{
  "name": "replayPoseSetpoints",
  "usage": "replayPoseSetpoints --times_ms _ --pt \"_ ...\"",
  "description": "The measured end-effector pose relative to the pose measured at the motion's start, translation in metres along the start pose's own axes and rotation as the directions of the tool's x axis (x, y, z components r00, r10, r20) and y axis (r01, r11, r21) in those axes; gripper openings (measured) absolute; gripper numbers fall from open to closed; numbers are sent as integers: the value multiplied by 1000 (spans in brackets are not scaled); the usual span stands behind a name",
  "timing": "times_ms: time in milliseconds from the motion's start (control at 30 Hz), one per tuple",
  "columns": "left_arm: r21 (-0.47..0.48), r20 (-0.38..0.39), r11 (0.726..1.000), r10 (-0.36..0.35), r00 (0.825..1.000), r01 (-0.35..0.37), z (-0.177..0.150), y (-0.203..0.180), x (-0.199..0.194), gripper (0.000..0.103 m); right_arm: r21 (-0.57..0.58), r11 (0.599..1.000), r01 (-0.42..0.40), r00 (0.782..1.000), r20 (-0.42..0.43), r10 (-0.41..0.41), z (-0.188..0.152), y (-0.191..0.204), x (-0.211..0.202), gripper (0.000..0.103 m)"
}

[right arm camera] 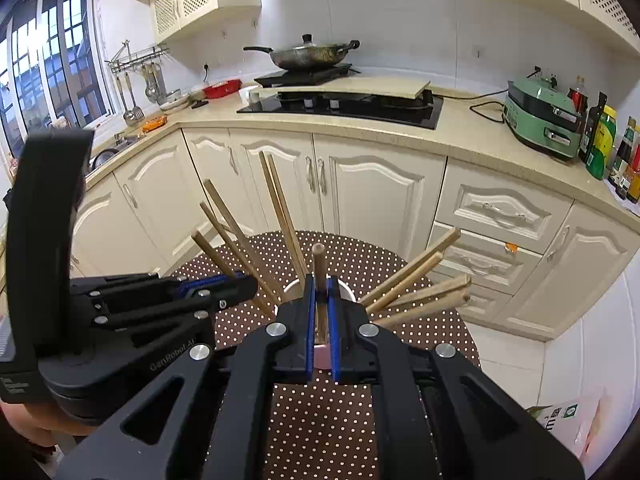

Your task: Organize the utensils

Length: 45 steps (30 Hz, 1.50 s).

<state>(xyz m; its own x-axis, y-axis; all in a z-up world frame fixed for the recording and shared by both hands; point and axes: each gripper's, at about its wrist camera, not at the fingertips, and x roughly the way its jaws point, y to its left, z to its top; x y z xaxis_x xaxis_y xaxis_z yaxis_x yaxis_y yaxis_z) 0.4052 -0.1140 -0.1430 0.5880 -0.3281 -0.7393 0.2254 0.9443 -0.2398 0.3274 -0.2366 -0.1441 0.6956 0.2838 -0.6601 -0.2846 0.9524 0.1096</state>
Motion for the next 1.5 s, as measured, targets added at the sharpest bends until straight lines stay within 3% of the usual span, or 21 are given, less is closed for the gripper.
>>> replayPoseSetpoints --times_ms 133,200,267,333,500,600,933,1300,1500 --pt "-20 -13 1000 -3 1000 3 2 1 1 9 8 1000 -6 1000 -12 6 1 -2 2 5" --pt "-30 -22 1000 -2 1000 1 1 2 2 15 15 1000 -12 1000 -14 13 2 -3 2 5" --pt "-31 -23 1000 -2 1000 1 1 2 0 39 19 1000 -18 1000 -18 18 2 -3 3 6" --pt "-38 -7 999 16 1000 -16 0 3 -3 48 22 1000 -21 1000 -13 21 1 -3 0 7" --pt "-55 -3 998 19 1000 -20 -1 4 -10 49 25 999 -35 999 -12 35 0 -3 -4 7" --pt "-66 10 997 34 999 -33 -3 6 -17 56 23 999 -37 999 -5 37 0 -3 -8 7" --pt "-97 65 988 127 990 -120 -14 13 -54 71 -6 1000 -28 999 32 28 -6 7 -26 37" --pt "-66 123 977 209 970 -202 -38 17 -117 80 -2 1000 -9 995 96 9 -12 28 -69 53" --pt "-50 178 976 219 959 -214 -63 15 -167 84 17 1000 23 991 134 -25 -25 46 -109 56"
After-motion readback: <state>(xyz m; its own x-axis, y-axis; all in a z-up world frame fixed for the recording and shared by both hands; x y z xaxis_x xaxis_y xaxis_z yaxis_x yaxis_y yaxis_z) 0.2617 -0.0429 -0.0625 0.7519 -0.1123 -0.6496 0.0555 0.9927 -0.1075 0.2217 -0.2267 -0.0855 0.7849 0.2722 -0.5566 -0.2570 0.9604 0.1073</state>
